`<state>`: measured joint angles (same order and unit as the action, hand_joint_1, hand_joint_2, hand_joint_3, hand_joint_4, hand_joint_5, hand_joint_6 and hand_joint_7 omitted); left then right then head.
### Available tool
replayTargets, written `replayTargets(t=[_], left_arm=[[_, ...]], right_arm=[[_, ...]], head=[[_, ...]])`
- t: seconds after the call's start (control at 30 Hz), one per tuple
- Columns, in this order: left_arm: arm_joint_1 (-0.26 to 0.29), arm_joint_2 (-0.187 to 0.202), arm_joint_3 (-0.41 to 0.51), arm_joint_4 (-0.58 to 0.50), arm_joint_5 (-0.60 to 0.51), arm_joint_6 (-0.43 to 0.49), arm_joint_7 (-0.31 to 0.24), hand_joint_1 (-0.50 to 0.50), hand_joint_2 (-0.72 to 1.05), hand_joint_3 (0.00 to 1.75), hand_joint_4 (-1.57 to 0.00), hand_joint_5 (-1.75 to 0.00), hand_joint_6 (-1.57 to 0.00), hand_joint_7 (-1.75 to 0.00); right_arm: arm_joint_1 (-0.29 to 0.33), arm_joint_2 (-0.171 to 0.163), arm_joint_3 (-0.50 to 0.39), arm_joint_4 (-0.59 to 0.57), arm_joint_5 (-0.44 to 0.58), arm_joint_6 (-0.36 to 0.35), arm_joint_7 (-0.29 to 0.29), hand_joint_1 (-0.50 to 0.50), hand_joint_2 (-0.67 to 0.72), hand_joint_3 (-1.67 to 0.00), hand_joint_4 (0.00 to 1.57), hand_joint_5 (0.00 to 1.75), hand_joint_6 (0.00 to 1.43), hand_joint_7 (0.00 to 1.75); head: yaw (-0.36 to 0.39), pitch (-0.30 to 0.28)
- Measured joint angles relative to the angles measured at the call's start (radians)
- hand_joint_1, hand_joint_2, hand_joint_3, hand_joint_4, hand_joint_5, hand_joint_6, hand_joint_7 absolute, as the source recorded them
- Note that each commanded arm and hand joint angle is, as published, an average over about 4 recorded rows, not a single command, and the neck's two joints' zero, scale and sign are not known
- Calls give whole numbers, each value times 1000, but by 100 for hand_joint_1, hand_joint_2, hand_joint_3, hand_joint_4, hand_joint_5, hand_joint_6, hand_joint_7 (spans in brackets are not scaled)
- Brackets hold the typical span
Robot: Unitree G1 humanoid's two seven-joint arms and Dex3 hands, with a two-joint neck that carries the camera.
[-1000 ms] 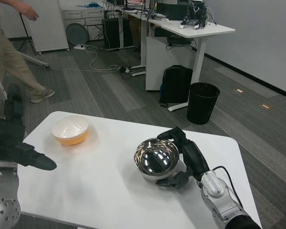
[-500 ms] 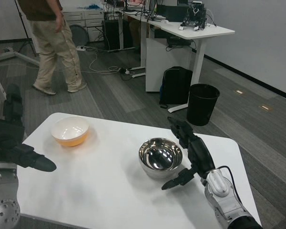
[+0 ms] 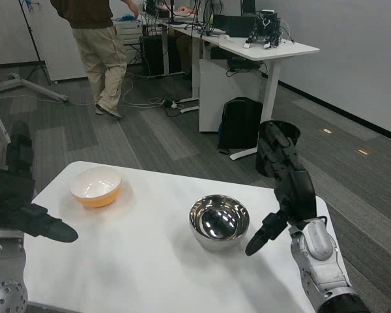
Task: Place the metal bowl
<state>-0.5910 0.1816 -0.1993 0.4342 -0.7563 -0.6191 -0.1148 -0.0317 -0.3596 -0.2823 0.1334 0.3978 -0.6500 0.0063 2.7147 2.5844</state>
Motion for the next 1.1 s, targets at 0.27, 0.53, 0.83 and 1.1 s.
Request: replayTargets(t=[0.27, 0.53, 0.83, 1.1], left_arm=[[0, 0, -12, 0, 0, -1, -2, -50, -64, 0, -4, 0, 0, -35], [0, 1, -13, 1, 0, -1, -2, -50, -64, 0, -4, 0, 0, -35], [-2, 1, -14, 4, -1, -1, -3, -50, -64, 0, -4, 0, 0, -35], [-4, 9, -14, 12, -11, -1, -3, -50, -64, 2, -5, 0, -1, -35]], right_arm=[[-88, -58, -75, -304, -114, 82, -47, -46, 66, 0, 0, 0, 0, 14], [-135, -78, -53, -323, -118, 93, -59, -46, 66, 0, 0, 0, 0, 14], [-170, -73, 20, -238, -118, 93, -63, -46, 60, 0, 0, 0, 0, 14], [-184, -49, 31, -211, -122, 92, -64, -46, 60, 0, 0, 0, 0, 14]], head=[[-7, 34], [30, 51], [32, 88], [38, 108]])
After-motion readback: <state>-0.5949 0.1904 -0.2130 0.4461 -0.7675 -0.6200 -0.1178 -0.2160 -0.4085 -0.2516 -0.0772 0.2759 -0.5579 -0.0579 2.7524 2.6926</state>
